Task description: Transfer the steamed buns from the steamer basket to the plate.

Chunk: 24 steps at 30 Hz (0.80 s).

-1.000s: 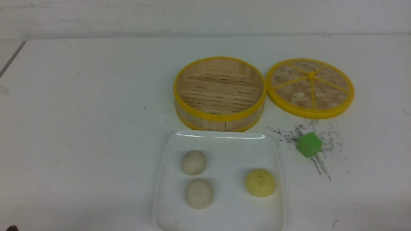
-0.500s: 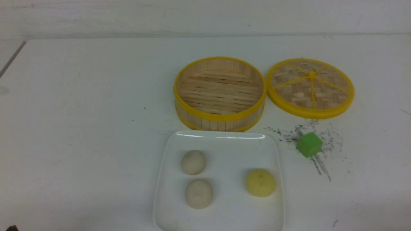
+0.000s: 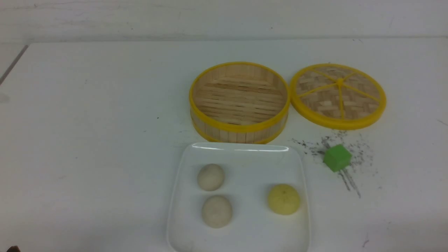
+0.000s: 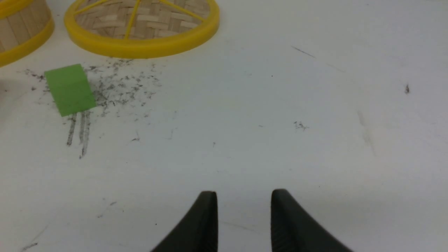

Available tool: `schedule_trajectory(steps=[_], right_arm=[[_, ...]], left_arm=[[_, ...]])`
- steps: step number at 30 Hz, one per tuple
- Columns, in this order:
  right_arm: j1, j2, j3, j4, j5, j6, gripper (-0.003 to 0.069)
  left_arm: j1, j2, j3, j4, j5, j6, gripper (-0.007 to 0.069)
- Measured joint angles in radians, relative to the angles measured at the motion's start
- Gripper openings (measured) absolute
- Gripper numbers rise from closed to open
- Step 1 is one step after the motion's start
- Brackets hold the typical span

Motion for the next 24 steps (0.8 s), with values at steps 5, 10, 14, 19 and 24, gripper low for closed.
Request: schedule_trajectory(steps=[5, 10, 14, 19, 24], right_arm=[[0.000, 0.000, 0.000, 0.007, 0.000, 0.000, 0.0242], [0.000, 0.000, 0.000, 0.027, -0.003, 0.000, 0.0242], [0.000, 0.000, 0.000, 0.034, -0.003, 0.000, 0.0242], [0.000, 0.000, 0.000, 0.034, -0.003, 0.000, 0.0242], [0.000, 0.000, 0.000, 0.035, -0.003, 0.000, 0.0242]], left_arm=[[0.000, 0.000, 0.000, 0.000, 0.000, 0.000, 0.0244], [0.000, 0.000, 0.000, 0.000, 0.000, 0.000, 0.0244], [-0.008, 0.000, 0.000, 0.000, 0.000, 0.000, 0.0244], [-0.070, 0.000, 0.000, 0.000, 0.000, 0.000, 0.0244], [-0.114, 0.000, 0.000, 0.000, 0.000, 0.000, 0.0244]])
